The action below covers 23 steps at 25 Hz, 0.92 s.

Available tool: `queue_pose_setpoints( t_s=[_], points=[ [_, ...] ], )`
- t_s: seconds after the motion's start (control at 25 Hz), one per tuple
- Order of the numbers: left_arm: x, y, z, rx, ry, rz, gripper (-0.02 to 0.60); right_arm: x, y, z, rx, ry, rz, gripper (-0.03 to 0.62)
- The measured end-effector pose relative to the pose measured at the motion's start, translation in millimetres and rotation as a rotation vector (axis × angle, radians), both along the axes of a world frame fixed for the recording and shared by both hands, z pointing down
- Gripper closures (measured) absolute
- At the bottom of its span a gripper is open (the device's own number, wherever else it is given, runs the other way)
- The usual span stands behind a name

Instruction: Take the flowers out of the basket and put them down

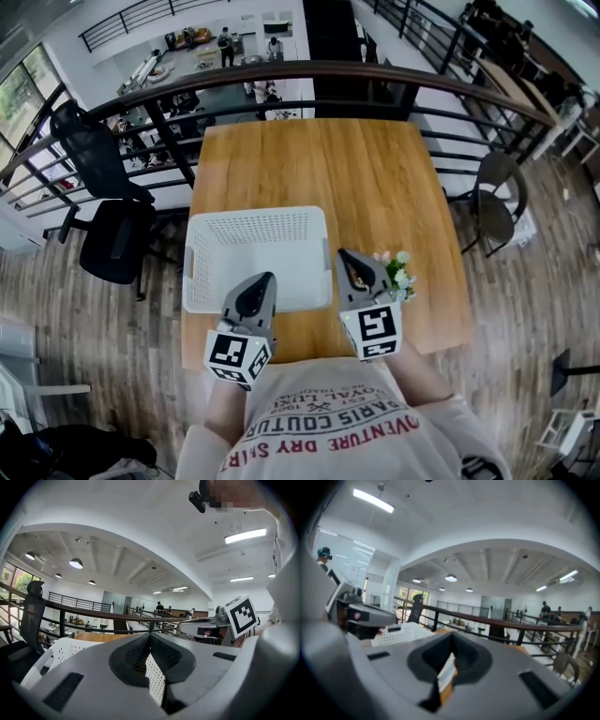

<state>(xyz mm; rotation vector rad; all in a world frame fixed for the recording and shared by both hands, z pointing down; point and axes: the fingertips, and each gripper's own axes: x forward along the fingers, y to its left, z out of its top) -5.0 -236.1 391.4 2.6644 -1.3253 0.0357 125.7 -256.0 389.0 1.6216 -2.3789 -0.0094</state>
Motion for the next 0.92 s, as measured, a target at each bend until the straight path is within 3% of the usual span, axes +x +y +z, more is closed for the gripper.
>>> queue_pose_setpoints(
  t_s=[0.16,0.68,0.92],
  points=[
    [0.9,-0.4,-1.0,0.003,0.004,-0.010,0.558,-1.8,1.1,2.0,-0.012,0.022,-0.020,0.568],
    [5.3,-2.7,-12.4,0.025,-0.025,-0.025,0.558,3.3,5.5,-3.3,-0.010,-0.043,-0.033,0.568],
    [-1.5,-11.8,-10.4,0.005,-0.049,-0.080,0.558,-1.4,2.9,-3.1,-0.010,-0.056,-0.040,0.568]
  ],
)
